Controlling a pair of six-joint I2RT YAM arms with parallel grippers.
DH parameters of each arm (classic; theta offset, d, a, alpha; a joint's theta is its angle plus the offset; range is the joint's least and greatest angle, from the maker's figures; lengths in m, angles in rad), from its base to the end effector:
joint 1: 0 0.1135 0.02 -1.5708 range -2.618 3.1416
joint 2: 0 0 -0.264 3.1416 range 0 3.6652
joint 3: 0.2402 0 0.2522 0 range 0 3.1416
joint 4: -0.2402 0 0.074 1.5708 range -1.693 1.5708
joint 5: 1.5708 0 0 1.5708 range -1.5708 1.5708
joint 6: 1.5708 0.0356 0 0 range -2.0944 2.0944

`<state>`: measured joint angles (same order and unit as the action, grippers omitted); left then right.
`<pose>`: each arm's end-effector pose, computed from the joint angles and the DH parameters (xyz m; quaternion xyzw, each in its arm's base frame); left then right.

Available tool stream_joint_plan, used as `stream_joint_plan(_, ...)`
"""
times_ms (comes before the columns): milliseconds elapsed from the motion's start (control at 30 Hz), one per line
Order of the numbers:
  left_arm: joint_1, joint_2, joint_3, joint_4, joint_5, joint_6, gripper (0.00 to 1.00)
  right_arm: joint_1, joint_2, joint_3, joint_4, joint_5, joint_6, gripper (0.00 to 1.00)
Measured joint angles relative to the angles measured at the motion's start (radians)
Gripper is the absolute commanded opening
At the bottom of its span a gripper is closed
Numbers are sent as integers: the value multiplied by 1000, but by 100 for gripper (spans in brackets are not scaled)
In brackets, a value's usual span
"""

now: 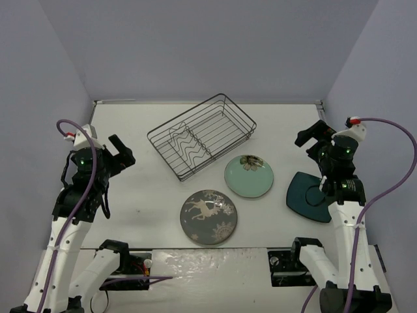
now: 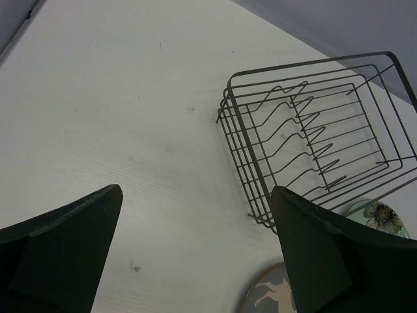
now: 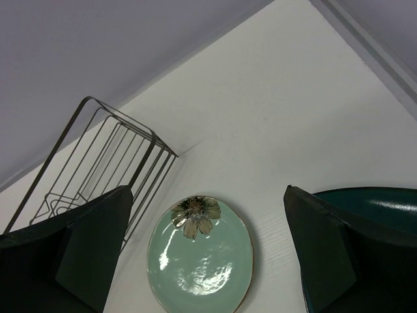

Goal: Load the plates into the dish rack

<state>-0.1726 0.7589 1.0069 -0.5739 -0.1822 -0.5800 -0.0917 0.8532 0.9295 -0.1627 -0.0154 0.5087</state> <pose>0.1533 -0.0202 0.3786 -0.2156 0.7816 -0.1446 0.5671 0.1945 -0.0173 0.3814 0.2130 0.7055 0.1455 0.6601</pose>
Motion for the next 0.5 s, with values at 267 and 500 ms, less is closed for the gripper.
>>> stream_joint_plan(267,0,-1,-21,9,19,2,97,0,-23,0,0,-84,-16,100)
stream_joint_plan(500,0,-8,-58,37,40,9,97,10,-11,-80,34,-303,-30,100)
